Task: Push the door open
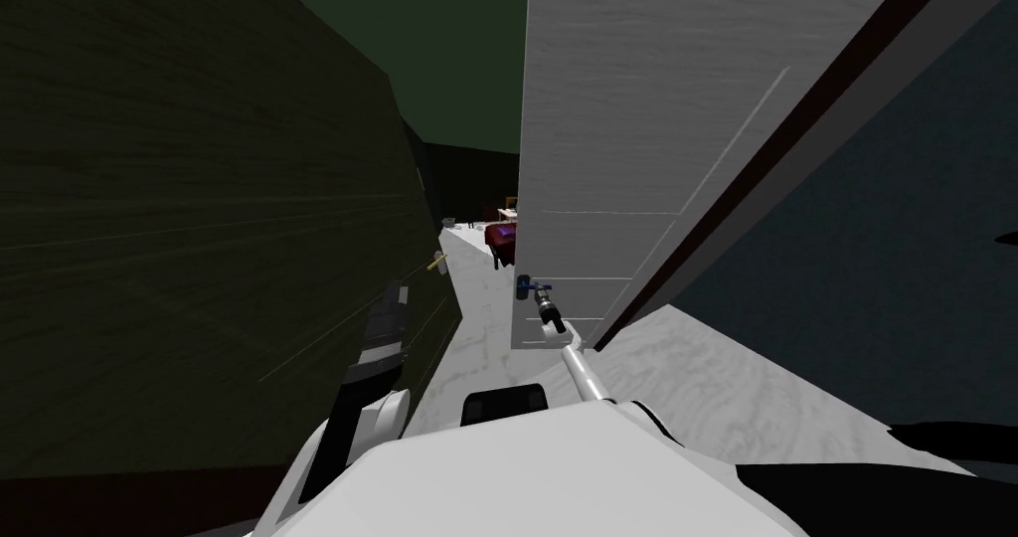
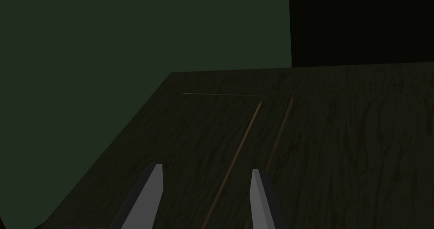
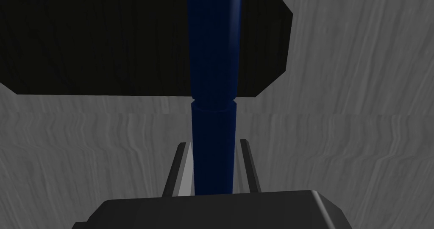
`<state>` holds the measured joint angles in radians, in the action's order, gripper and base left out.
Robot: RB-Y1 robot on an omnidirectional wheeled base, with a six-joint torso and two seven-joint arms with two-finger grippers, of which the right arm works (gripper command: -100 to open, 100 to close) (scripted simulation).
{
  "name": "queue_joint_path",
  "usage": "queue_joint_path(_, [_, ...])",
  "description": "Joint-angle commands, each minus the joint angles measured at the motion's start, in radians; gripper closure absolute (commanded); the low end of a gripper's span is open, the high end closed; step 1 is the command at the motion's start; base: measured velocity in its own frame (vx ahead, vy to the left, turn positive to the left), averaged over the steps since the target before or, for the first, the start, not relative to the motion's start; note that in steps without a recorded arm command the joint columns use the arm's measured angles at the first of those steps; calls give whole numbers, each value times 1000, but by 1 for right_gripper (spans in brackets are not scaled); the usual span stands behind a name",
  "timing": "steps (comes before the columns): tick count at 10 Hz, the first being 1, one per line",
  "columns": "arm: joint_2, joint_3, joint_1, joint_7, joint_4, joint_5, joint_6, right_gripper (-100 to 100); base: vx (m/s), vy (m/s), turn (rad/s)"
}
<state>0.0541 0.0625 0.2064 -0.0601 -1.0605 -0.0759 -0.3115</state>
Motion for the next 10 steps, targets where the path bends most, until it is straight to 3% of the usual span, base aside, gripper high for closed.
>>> queue_joint_path(1, [16, 29, 5, 5, 0, 4, -4, 100, 116, 74, -68])
queue_joint_path(8, [11, 95, 9, 27, 3, 11, -4, 100, 109, 78, -67])
queue_joint_path(10, [4, 126, 11, 38, 4, 15, -4, 100, 123, 108, -101])
